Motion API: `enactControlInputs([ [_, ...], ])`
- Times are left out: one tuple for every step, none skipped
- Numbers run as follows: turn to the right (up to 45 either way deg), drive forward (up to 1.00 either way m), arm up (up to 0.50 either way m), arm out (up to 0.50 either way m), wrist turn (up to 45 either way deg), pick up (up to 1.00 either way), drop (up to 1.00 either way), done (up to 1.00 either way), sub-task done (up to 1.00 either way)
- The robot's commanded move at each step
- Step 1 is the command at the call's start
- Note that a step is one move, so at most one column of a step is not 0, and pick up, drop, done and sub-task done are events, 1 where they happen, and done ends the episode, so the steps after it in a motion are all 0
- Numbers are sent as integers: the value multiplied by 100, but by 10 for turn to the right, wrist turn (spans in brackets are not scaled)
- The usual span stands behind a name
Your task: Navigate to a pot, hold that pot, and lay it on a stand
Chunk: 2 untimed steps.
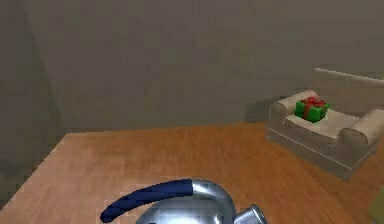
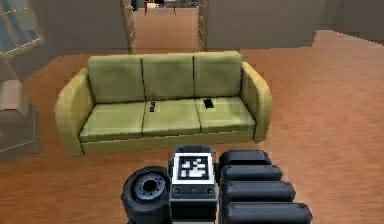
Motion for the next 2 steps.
enactControlInputs([
  [450,0,0,0,0,0,0,0,0],
  [450,0,0,0,0,0,0,0,0],
])
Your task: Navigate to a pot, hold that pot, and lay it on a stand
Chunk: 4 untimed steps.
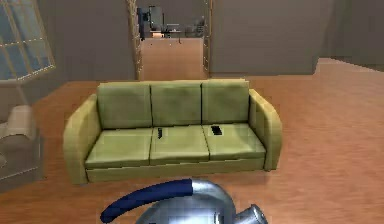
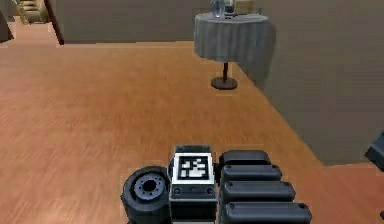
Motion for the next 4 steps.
enactControlInputs([
  [330,0,0,0,0,0,0,0,0],
  [30,0,0,0,0,0,0,0,0],
  [450,0,0,0,0,0,0,0,0],
  [450,0,0,0,0,0,0,0,0],
])
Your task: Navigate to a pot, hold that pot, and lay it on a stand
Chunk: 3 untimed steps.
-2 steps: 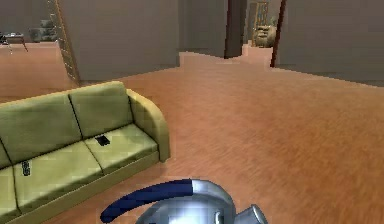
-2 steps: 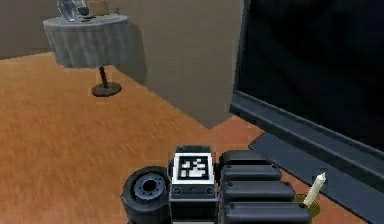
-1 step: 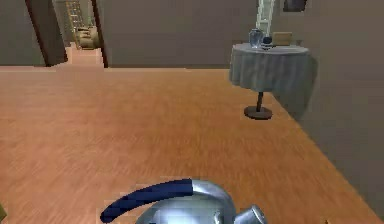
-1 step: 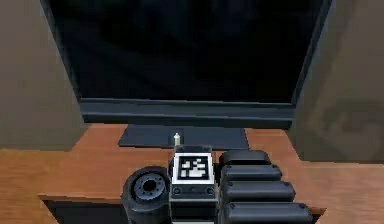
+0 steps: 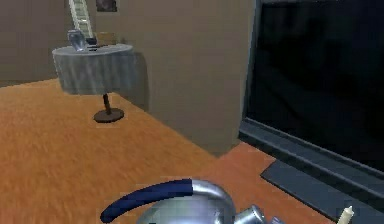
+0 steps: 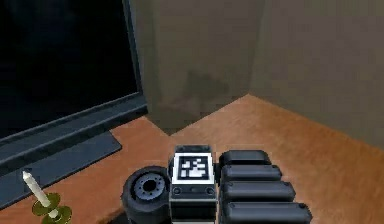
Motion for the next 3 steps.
enactControlInputs([
  [30,0,0,0,0,0,0,0,0],
  [0,20,0,0,0,0,0,0,0],
  [120,0,0,0,0,0,0,0,0],
])
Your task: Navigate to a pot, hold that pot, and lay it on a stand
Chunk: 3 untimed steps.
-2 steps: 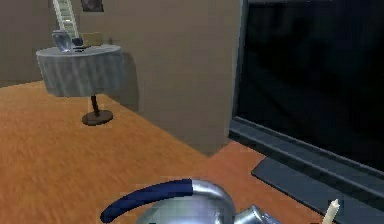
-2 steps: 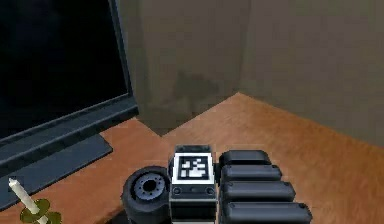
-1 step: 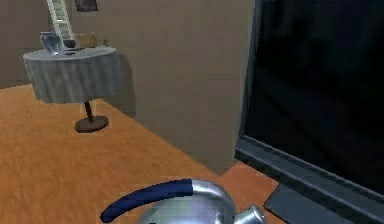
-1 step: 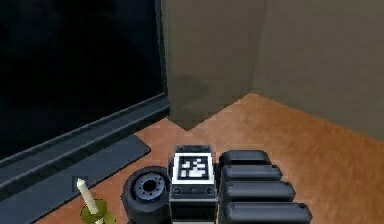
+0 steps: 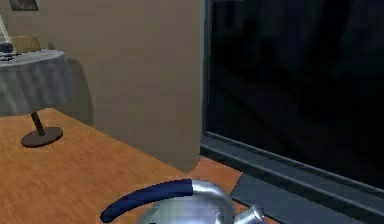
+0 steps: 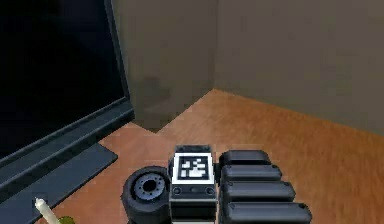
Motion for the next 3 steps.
enactControlInputs([
  [-30,0,0,0,0,0,0,0,0],
  [-120,0,0,0,0,0,0,0,0],
  [0,0,0,48,0,0,0,0,0],
])
